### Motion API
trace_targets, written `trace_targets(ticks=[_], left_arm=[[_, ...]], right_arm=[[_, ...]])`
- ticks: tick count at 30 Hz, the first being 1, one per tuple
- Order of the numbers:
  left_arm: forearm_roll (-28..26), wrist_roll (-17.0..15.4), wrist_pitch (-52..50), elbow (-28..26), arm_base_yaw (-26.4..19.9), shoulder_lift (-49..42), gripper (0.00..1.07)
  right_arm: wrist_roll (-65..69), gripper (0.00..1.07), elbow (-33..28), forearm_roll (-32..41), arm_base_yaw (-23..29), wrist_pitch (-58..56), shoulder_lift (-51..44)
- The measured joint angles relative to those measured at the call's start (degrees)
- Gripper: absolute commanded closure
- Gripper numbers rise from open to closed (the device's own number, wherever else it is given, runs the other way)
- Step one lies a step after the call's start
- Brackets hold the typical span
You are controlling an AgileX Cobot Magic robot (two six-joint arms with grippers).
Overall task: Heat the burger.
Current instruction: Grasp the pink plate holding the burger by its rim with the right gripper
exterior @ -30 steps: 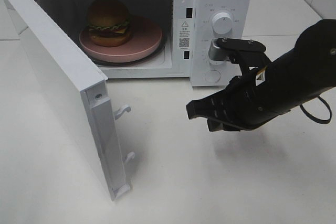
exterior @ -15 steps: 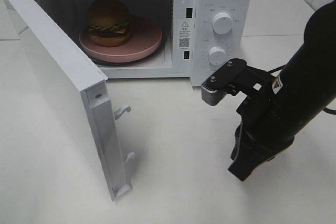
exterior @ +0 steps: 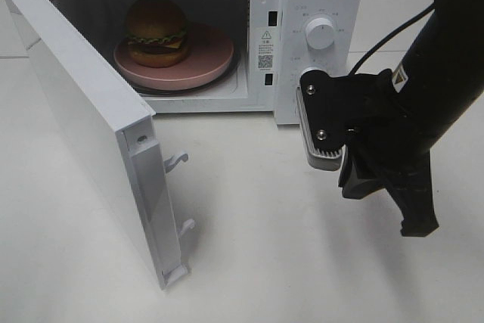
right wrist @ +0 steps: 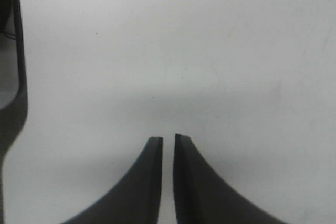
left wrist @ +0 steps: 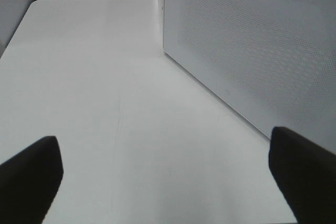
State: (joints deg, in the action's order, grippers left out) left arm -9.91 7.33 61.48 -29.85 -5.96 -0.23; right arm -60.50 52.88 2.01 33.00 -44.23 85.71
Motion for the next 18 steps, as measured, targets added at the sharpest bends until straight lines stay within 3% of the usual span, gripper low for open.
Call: trace_targets(ticks=[5, 7, 8, 9, 10, 11, 12, 13, 15, 16, 17, 18], left_arm=[[0.0, 0.0, 0.0, 0.0, 0.0, 0.0, 0.07], [0.0, 0.0, 0.0, 0.0, 0.0, 0.0, 0.07], [0.0, 0.0, 0.0, 0.0, 0.0, 0.0, 0.07], [0.0, 0.0, 0.0, 0.0, 0.0, 0.0, 0.07], [0.0, 0.0, 0.0, 0.0, 0.0, 0.0, 0.07], [0.0, 0.0, 0.0, 0.0, 0.0, 0.0, 0.07], [0.0, 0.0, 0.0, 0.0, 0.0, 0.0, 0.07], [0.0, 0.0, 0.0, 0.0, 0.0, 0.0, 0.07], [0.0, 0.0, 0.0, 0.0, 0.0, 0.0, 0.07], [0.0, 0.0, 0.0, 0.0, 0.0, 0.0, 0.07], [0.0, 0.0, 0.0, 0.0, 0.0, 0.0, 0.07], [0.0, 0.0, 0.0, 0.0, 0.0, 0.0, 0.07]], right_arm=[[-8.1, 0.86, 2.3, -2.6, 0.0, -0.1, 0.0], [-9.6, 0.75, 3.8, -5.1, 0.0, -0.1, 0.0], [-9.6, 0.75, 3.8, -5.1, 0.0, -0.1, 0.0], [-10.0, 0.63, 4.7, -7.3, 0.0, -0.1, 0.0], [-10.0, 0.56, 5.0, -8.1, 0.0, -0.1, 0.0], [-10.0, 0.56, 5.0, -8.1, 0.0, -0.1, 0.0], [-9.9, 0.43, 5.7, -9.6, 0.0, 0.3, 0.0], [-9.9, 0.43, 5.7, -9.6, 0.0, 0.3, 0.0], [-6.9, 0.24, 6.3, -10.2, 0.0, 1.2, 0.0], [-6.9, 0.24, 6.3, -10.2, 0.0, 1.2, 0.0], [-4.6, 0.15, 6.6, -10.5, 0.0, 1.8, 0.0], [-3.7, 0.13, 6.6, -10.8, 0.1, 2.2, 0.0]])
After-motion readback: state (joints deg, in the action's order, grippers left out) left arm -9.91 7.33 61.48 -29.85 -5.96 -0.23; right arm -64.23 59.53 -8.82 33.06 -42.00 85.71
